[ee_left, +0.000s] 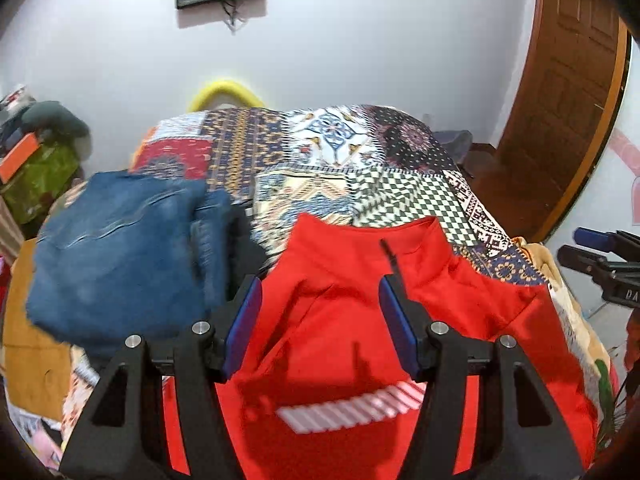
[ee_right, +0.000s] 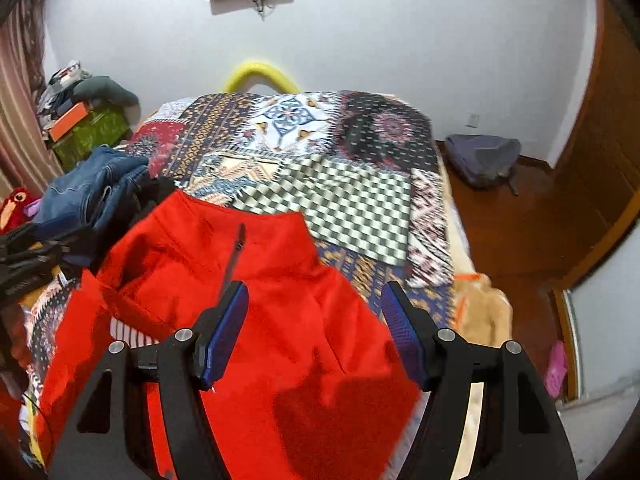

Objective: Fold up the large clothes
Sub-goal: 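Grasp the jacket collar with the right gripper while the left gripper grasps the collar too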

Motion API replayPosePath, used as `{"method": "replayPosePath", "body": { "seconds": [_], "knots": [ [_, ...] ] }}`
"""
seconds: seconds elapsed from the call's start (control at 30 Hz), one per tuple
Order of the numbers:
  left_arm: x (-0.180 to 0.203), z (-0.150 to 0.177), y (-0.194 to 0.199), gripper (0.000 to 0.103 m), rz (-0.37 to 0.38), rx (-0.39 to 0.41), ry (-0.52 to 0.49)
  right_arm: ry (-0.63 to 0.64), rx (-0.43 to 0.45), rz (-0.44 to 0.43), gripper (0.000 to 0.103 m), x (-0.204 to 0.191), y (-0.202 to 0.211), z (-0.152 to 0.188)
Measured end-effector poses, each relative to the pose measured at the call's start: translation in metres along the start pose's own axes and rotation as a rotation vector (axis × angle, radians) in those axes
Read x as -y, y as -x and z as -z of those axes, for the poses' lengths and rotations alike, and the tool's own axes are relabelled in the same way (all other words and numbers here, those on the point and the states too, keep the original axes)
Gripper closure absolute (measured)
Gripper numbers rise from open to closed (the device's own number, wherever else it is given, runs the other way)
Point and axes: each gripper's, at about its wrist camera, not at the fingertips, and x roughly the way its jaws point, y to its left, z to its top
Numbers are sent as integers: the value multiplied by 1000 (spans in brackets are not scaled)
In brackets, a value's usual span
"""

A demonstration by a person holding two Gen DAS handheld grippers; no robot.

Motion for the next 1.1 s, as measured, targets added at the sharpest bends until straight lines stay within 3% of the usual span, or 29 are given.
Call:
{"method": "replayPosePath", "body": {
  "seconds": [0.33,0.57,0.63,0.73,0.83,0.87,1.0,1.1],
  "knots": [
    [-6,-27,-102,43,-3,-121,44,-75,-145,-36,38,-3,-113,-40],
    [-14,-25,-158,43,-48,-197,25,-186,-269,-95,38,4,-184,-40],
    [-19,-19,-169,43,-17,-230,47,-212,-295,-106,38,8,-196,-34],
    [-25,-11,-171,45,39,-221,64,-228,-286,-153,51,10,-198,-26],
    [-26,-7,-166,62,65,-211,62,-236,-287,-178,73,10,-193,-26],
    [-25,-7,-163,73,75,-208,60,-227,-286,-180,79,8,-189,-26],
    [-14,-11,-144,100,70,-192,11,-154,-232,-147,89,-2,-160,-25],
    [-10,-13,-120,100,85,-167,3,-116,-182,-161,90,-8,-127,-22]
  ]
}}
